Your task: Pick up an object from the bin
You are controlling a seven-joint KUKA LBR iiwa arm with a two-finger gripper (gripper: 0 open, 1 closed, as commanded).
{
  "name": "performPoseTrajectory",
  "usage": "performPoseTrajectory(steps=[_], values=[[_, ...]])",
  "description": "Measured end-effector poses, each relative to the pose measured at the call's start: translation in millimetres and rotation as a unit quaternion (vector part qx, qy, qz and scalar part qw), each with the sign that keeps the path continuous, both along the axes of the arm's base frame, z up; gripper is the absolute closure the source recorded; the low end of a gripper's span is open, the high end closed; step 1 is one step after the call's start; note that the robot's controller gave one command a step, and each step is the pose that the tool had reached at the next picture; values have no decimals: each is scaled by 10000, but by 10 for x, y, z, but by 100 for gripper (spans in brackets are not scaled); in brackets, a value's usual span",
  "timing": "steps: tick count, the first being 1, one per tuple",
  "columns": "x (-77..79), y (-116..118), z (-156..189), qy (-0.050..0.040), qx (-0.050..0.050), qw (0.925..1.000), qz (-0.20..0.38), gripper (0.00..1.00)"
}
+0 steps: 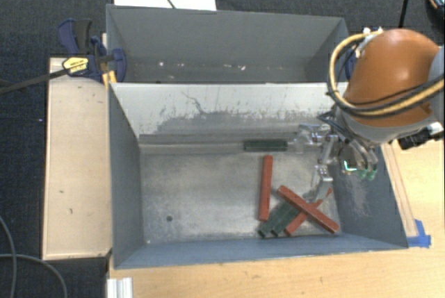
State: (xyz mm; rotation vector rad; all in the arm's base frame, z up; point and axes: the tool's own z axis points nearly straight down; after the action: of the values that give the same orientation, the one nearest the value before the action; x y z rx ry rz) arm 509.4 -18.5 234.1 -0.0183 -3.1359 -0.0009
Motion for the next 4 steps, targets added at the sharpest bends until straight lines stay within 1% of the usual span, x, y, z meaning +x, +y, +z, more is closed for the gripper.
performPoseTrajectory(steps=[1, 2, 3, 4], values=[[-314, -961, -1642, -73, -7, 9948, 1017, 0], [-101, -1004, -1335, -47, -10, 9533, -3020, 0], [-312, -826, -1219, -26, 0, 9996, -281, 0], [-335, -562, -1649, -6, -7, 9538, -3004, 0]])
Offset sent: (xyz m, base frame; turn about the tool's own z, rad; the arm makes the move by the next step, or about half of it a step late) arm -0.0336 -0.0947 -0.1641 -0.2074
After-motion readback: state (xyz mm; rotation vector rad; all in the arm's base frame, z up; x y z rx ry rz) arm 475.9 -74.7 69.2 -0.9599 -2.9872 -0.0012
